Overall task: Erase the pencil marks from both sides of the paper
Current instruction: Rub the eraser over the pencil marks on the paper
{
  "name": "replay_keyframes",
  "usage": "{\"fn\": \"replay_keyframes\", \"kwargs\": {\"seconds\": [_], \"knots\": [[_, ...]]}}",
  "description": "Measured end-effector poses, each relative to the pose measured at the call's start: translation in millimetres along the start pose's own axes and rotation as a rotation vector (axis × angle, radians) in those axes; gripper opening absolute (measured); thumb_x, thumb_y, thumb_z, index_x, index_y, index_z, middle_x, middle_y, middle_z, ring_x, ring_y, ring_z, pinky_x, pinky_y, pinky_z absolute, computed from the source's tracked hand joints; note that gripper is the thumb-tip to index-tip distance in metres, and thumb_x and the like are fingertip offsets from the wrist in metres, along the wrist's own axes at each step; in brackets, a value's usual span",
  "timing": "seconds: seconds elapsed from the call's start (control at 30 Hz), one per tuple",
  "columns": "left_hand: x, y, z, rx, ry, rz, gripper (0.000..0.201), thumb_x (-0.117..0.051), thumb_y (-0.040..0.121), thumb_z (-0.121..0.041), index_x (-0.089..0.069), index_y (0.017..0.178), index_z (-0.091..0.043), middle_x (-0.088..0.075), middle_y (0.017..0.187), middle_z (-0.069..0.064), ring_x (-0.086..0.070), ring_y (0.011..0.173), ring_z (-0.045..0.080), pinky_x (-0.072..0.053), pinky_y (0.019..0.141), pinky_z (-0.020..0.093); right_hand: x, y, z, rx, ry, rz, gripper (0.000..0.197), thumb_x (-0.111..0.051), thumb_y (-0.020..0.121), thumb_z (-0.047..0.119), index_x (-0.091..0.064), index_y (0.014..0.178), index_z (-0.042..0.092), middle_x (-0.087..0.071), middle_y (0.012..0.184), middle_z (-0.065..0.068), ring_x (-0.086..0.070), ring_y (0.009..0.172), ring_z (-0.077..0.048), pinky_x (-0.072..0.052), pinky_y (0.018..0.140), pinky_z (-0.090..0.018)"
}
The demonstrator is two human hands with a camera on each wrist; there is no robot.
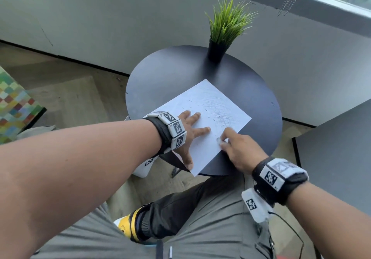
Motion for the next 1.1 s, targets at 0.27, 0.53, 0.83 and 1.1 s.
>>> {"fn": "replay_keyframes", "kwargs": {"seconds": [0.27,0.53,0.83,1.1], "knots": [[-10,8,-4,0.032,-0.005,-0.068,0.134,-0.065,0.049,-0.091,0.012,0.15,-0.048,0.022,0.162,0.002,0.014,0.149,0.035,-0.023,0.099,0.078,-6,-2,1,-0.016,0.086,-0.029,0.016,-0.044,0.099,0.047,-0.045,0.099,0.031,-0.064,0.087,-0.005,-0.059,0.081,-0.028,-0.051,0.078,-0.043],[-12,9,-4,0.022,-0.013,-0.079,0.134,-0.064,0.049,-0.091,0.012,0.151,-0.046,0.023,0.162,0.003,0.015,0.149,0.035,-0.021,0.098,0.079,-24,-18,25,0.072,-0.044,0.078,0.018,-0.039,0.102,0.043,-0.042,0.107,0.027,-0.063,0.094,-0.008,-0.058,0.087,-0.034,-0.05,0.077,-0.043],[-15,11,-2,0.021,-0.015,-0.081,0.134,-0.064,0.05,-0.092,0.013,0.15,-0.047,0.024,0.162,0.002,0.017,0.149,0.034,-0.019,0.099,0.079,-28,-21,32,0.109,-0.05,0.113,0.019,-0.041,0.101,0.044,-0.045,0.109,0.028,-0.064,0.09,-0.005,-0.058,0.087,-0.031,-0.05,0.079,-0.042],[-17,12,-1,0.012,-0.025,-0.094,0.133,-0.063,0.049,-0.092,0.013,0.149,-0.048,0.024,0.162,0.001,0.017,0.149,0.034,-0.019,0.099,0.08,-34,-23,39,0.176,-0.032,0.143,0.016,-0.045,0.1,0.038,-0.045,0.112,0.028,-0.066,0.094,-0.004,-0.055,0.083,-0.026,-0.048,0.075,-0.037]]}}
Point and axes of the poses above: each hand's wrist, its own y-axis towards the middle knuckle, its own x-axis out of the back of the hand, z = x × y, the point moved 4 cm from there along y, towards the middle knuckle
